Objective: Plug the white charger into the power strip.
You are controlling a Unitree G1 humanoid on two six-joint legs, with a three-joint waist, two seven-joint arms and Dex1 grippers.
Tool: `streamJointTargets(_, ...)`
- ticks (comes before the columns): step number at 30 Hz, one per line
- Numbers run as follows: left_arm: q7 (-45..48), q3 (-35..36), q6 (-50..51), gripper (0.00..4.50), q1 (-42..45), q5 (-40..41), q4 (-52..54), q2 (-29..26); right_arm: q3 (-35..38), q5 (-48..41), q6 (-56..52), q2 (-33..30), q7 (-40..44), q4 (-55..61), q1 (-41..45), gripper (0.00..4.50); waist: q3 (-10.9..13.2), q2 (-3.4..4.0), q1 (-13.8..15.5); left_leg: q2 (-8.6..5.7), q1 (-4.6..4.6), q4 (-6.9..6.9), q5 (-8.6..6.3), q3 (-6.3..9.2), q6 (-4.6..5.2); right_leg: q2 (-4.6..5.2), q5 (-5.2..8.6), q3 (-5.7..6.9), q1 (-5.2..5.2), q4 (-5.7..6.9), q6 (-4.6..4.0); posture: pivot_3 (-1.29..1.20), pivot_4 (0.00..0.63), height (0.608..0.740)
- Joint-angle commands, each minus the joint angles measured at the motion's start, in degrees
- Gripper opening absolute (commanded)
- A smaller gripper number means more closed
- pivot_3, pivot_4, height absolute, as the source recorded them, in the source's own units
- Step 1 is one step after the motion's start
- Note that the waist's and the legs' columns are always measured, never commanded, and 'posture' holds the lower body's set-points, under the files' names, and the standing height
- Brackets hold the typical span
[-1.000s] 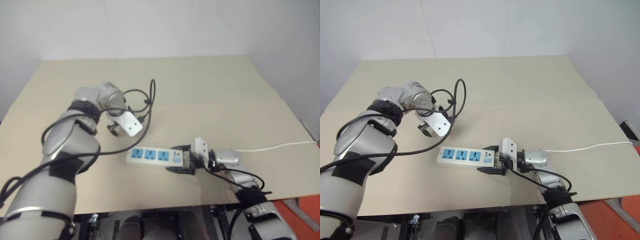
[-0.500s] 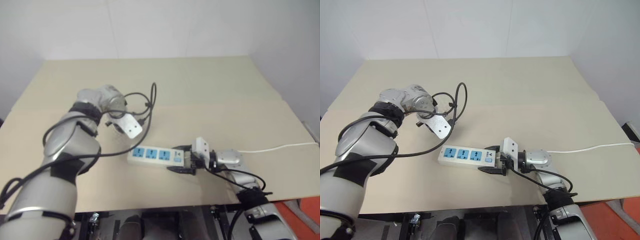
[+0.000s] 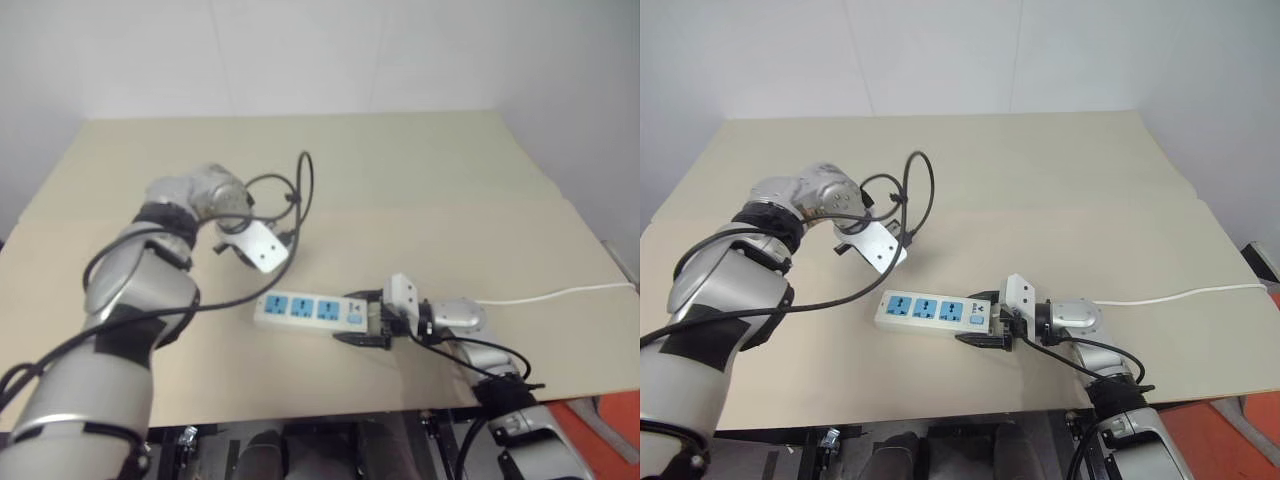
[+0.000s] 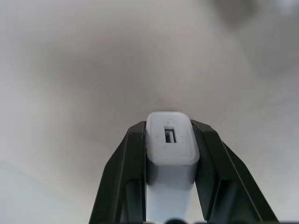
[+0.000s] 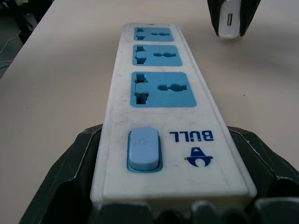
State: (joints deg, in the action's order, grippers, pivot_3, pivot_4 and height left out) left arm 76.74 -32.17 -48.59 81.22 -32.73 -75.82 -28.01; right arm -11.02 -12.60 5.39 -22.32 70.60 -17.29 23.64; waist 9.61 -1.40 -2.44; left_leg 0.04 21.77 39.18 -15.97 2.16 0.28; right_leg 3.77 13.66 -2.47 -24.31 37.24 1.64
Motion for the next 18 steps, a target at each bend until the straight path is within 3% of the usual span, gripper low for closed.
streamJointTargets(1, 12.99, 11.86, 5.45, 1.02, 2.19, 16.39, 2.47, 0.0, -0.35, -0.44, 0.54, 0.31, 0.77, -0.51, 0.97, 3.44, 0.0, 0.0, -0.03, 0.0, 0.0, 0.01, 0.0, 0.0, 0.0, 0.01, 0.0, 0.0, 0.0, 0.0, 0.0, 0.0, 0.15, 0.74)
streamJointTargets(4, 15.76, 18.57, 18.13, 1.02, -0.77, 34.03, 9.22, 0.99, -0.57, -0.42, 0.93, 0.59, 1.4, -0.98, 1.23, 3.44, 0.0, 0.0, -0.14, 0.0, 0.0, 0.06, 0.0, 0.03, 0.0, 0.01, 0.0, 0.03, 0.03, 0.01, 0.0, 0.0, 0.15, 0.74)
streamJointTargets(7, 15.76, 22.19, 39.23, 1.02, -8.25, 52.1, 26.98, -1.13, -0.99, -0.37, 1.24, 0.72, 2.33, -1.34, 1.31, 3.44, -0.01, 0.02, -0.62, 0.02, -0.02, 0.13, -0.02, 0.1, 0.03, 0.02, 0.0, 0.01, 0.03, 0.14, 0.01, 0.0, 0.15, 0.74)
streamJointTargets(9, 15.76, 23.42, 48.76, 1.02, -14.68, 59.9, 39.34, -3.51, -1.4, -0.26, 1.48, 0.71, 3.3, -2.04, 1.61, 3.44, -0.03, 0.05, -1.5, 0.05, -0.11, 0.17, -0.06, 0.42, 0.1, 0.02, 0.05, -0.1, 0.0, 0.38, 0.08, 0.0, 0.15, 0.74)
streamJointTargets(13, 13.68, 27.43, 59.94, 1.02, -25.39, 65.57, 56.83, -5.31, -2.19, 0.39, 3.25, 0.98, 4.55, -4.34, 2.32, 3.44, -0.03, 0.05, -1.71, -0.02, -0.24, 0.2, -0.06, 0.64, 0.09, 0.01, 0.05, -0.17, 0.02, 0.48, 0.09, 0.0, 0.15, 0.74)
streamJointTargets(18, 6.75, 31.52, 67.92, 1.02, -33.51, 69.83, 70.19, -6.2, -2.99, 1.66, 5.78, 1.72, 6.36, -10.5, 4.82, 3.44, -0.03, 0.05, -1.52, -0.05, -0.29, 0.6, -0.06, 0.68, 0.09, 0.02, 0.05, -0.17, 0.16, 0.72, 0.08, 0.0, 0.15, 0.74)
